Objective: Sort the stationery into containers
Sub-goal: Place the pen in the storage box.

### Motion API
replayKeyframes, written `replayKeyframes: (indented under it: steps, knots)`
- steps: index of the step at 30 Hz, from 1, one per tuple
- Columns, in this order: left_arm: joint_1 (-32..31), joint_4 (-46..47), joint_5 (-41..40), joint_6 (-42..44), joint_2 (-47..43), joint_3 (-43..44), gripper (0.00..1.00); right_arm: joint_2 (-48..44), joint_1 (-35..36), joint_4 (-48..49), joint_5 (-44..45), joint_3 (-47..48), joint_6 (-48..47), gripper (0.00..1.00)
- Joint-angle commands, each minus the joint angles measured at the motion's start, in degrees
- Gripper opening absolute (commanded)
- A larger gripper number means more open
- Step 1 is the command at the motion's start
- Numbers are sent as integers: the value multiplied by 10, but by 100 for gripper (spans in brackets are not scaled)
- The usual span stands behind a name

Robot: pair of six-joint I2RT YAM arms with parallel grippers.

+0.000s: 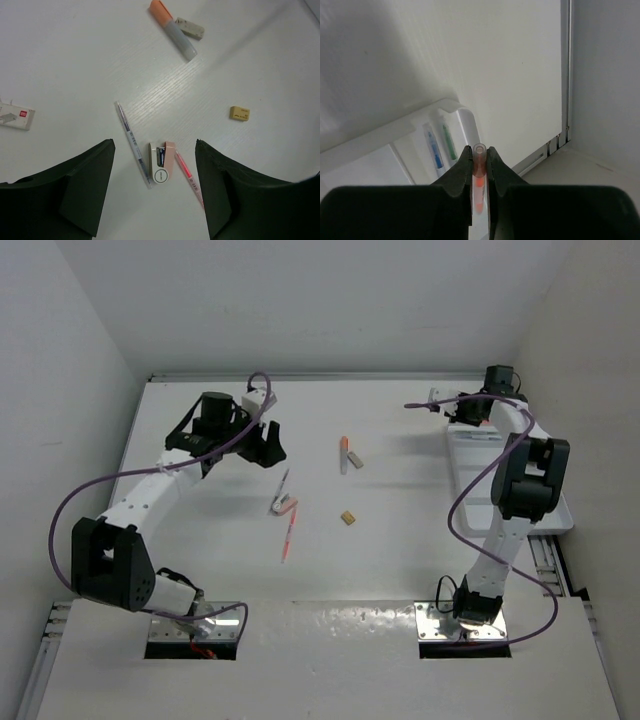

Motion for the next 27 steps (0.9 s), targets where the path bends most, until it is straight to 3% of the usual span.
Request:
replayKeyframes:
  steps: [1, 5, 9, 14, 17, 23, 24, 27]
  knots:
    - [4, 13, -5, 10, 5, -5, 72, 23, 0, 14, 39, 39, -45, 0]
    - [4, -1, -5, 10, 15, -3, 72, 41, 0, 3, 58, 48, -50, 11]
    - [2, -15, -9, 8, 21, -4, 72, 42, 0, -4, 63, 54, -36, 30]
    - [-9, -34, -24, 8, 17, -23, 71, 17, 1, -25, 58, 53, -16, 37]
    - [-30, -39, -47, -18, 5, -49, 71, -24, 3, -38, 36, 52, 41, 38]
    - [-100, -16, -111, -46, -18, -105, 68, -176, 31, -51, -82, 17, 351, 44]
    - [-106, -10, -120, -53, -24, -124, 68, -197, 40, -44, -93, -7, 439, 45]
    - [-129, -8, -143, -70, -22, -140, 67, -272, 53, -15, -133, -76, 577, 50]
